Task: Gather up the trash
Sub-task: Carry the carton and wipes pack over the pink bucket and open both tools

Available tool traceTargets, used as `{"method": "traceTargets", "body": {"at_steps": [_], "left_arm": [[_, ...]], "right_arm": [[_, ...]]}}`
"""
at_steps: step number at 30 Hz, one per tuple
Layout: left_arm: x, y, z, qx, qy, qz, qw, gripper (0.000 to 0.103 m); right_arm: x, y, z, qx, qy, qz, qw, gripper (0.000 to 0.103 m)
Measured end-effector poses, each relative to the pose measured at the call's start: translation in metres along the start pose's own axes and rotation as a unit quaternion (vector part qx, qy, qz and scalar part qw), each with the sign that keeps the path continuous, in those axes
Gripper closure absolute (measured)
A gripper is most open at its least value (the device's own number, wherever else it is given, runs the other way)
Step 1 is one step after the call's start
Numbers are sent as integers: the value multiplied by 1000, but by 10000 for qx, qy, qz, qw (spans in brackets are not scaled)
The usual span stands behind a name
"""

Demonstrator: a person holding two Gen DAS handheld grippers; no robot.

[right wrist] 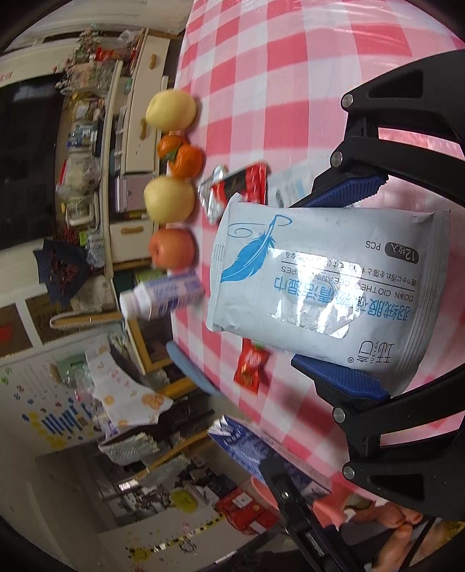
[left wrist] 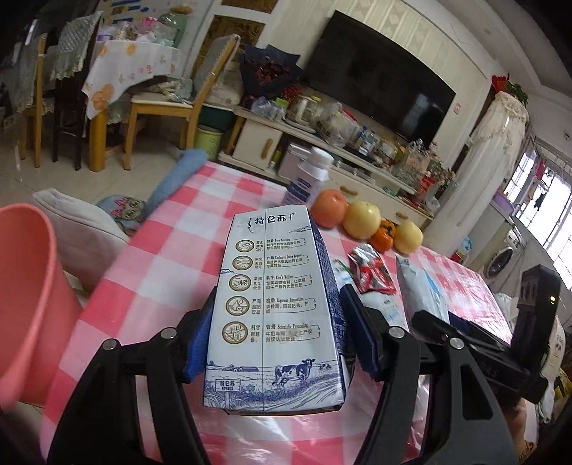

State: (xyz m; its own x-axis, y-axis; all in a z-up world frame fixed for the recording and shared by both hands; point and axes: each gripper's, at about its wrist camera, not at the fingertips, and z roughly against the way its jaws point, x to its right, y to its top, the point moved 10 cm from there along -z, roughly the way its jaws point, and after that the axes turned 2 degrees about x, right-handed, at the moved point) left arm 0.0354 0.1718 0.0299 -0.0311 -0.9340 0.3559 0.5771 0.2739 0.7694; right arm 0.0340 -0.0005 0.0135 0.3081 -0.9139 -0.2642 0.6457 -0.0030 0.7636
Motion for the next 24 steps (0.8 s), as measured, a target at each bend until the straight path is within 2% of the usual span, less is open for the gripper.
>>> {"method": "traceTargets", "body": {"at_steps": [5,9,14,18,24], "left_arm": [[-42,20,20,301,433,224,9984,37],[-83,33,40,531,866,469,9937,37],[-141,43,66,752,1544,844,9815,37],[-188,46,86,840,2132,1173,9663,37],[-238,40,104,822,2472,1636,9515,37]], "right_arm": [[-66,3,-7,-89,452,310,9985,27],[-125,7,-16,-126,808,558,9951,27],[-197,9,-33,-215,1243,909,9878,27],[-259,6,-48,-329,1548,1263,9793,27],[-320,-5,-74,-549,1780,1582,9697,27]]}}
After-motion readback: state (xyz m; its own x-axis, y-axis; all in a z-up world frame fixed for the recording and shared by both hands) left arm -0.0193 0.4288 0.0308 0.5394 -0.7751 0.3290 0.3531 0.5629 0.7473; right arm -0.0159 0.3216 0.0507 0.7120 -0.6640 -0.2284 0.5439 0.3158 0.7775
